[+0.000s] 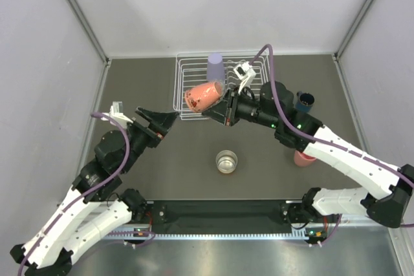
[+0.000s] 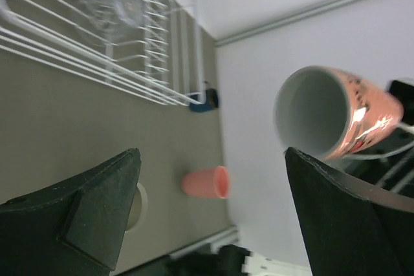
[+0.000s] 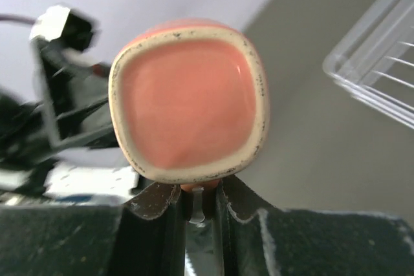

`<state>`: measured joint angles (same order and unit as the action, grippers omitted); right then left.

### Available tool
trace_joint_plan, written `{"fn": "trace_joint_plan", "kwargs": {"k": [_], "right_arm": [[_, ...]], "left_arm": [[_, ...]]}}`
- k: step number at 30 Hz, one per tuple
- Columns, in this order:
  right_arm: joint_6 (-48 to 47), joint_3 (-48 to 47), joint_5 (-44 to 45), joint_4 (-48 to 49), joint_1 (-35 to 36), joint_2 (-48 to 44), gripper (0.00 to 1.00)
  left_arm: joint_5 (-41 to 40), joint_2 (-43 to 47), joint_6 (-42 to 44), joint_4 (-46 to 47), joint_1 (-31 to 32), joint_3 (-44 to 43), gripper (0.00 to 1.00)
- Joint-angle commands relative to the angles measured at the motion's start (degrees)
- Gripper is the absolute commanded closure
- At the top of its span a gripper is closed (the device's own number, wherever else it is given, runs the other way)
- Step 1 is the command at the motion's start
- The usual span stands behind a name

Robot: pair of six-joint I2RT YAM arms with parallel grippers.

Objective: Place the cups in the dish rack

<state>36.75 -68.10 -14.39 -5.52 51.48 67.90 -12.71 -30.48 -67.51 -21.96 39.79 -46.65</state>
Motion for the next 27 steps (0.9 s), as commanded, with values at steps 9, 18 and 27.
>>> {"fn": "trace_joint_plan", "kwargs": {"k": [9, 18, 27], "right_arm": [[-11.96, -19.0, 33.47, -26.21, -12.18, 12.69, 1.0], [-18.29, -25.32, 33.99, -21.03, -22.21, 26.57, 1.0], [-20.58, -35.52, 34.43, -18.39, -26.87, 40.11, 1.0]], "left_arm": [[-5.84, -1.77, 21.79, -8.89, -0.06, 1.3, 0.07], [-2.58, -4.32, 28.13, -7.14, -0.06, 7.1, 0.11], [-1.53, -2.66, 32.95, -5.12, -0.06, 9.21, 0.17]]}}
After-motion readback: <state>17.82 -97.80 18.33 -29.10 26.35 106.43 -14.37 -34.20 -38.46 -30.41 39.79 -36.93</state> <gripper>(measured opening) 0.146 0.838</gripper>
